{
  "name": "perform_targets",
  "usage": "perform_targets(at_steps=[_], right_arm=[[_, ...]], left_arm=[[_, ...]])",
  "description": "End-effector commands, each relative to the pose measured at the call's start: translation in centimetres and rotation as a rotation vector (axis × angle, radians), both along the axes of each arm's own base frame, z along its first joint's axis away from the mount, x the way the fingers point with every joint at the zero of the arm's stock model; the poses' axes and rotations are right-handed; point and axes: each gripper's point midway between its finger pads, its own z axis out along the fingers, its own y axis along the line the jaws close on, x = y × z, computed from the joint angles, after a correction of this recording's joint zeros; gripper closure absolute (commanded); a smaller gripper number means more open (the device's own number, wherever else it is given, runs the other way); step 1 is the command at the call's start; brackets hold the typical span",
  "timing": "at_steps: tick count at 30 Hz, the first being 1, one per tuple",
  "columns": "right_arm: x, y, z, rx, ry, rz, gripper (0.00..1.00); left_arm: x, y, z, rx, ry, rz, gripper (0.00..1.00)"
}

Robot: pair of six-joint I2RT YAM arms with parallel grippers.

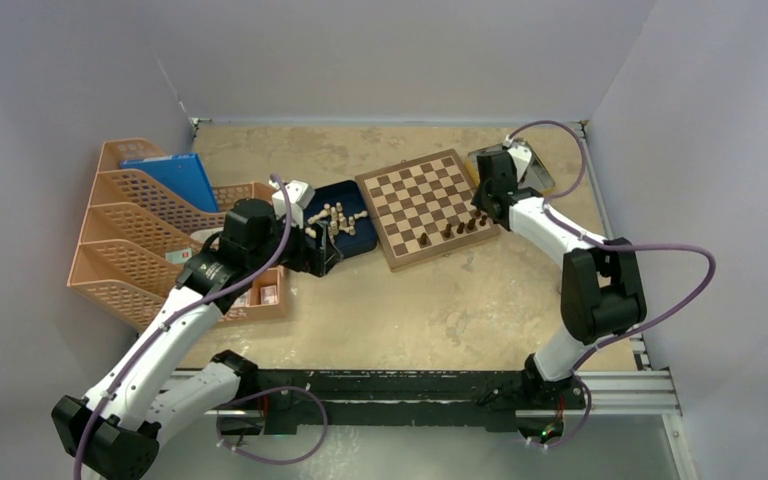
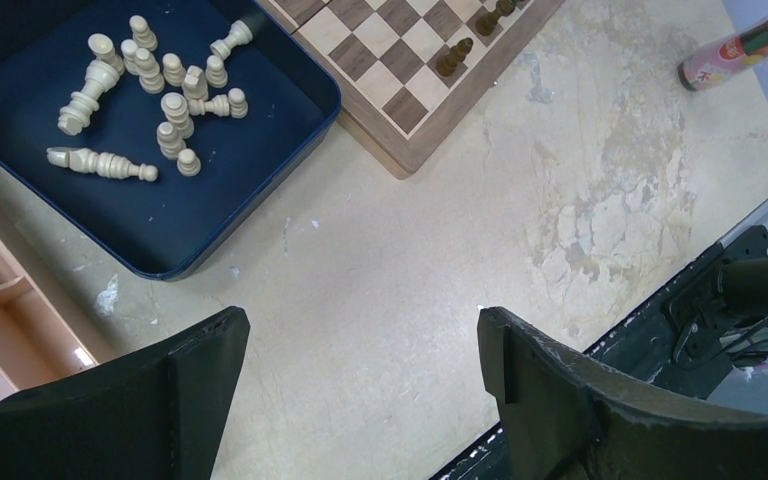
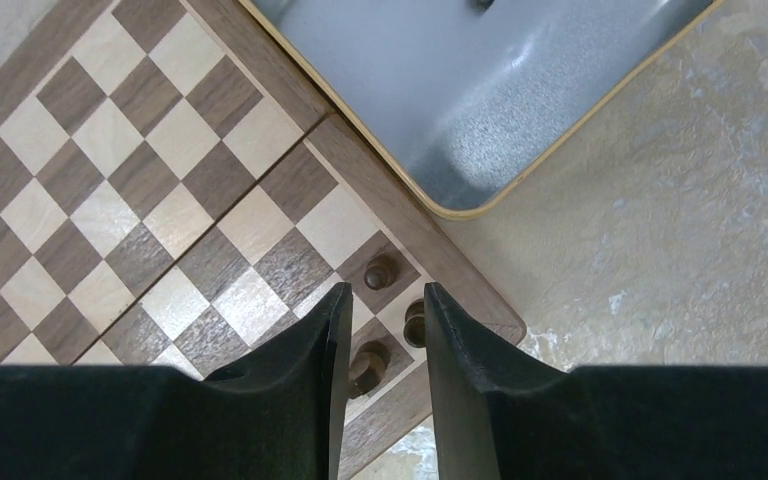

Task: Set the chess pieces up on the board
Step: Place the chess piece on the chessboard, then pick up the chess piece from the storage box.

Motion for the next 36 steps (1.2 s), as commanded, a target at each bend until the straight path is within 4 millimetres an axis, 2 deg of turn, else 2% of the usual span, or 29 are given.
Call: perform_targets(at_steps=[1, 8, 13, 20, 25, 33, 36], right_arm=[[1.2, -0.8, 4.3, -0.036, -0.086, -0.036, 0.64], [5.1, -2.5, 7.1, -0.138, -0.165, -0.017, 0.66], [8.4, -4.2, 7.2, -0.156, -0.193, -0.015, 0.67], [12.9, -4.9, 5.0, -0.157, -0.195, 0.030, 0.70], [15.0, -4.9, 2.2, -0.145, -0.168, 0.059, 0.70], [17.1, -4.2, 0.2, -0.112, -0.171, 0.106, 0.69], [17.6, -4.6, -0.3, -0.135, -0.158, 0.097, 0.69]], left_arm=[[0.2, -0.4, 1.6, -0.025, -0.055, -0.006, 0.15], [0.2, -0.3, 1.7, -0.020, -0.064, 0.000, 0.15], [0.4, -0.3, 1.2, -0.009, -0.051, 0.003, 0.15], [0.6, 0.1, 1.1, 0.004, -0.051, 0.025, 0.15], [0.9, 0.5, 0.9, 0.018, -0.053, 0.048, 0.15], [1.3, 0.6, 0.1, 0.043, -0.029, 0.061, 0.15], [1.4, 0.8, -0.2, 0.056, -0.023, 0.073, 0.15]])
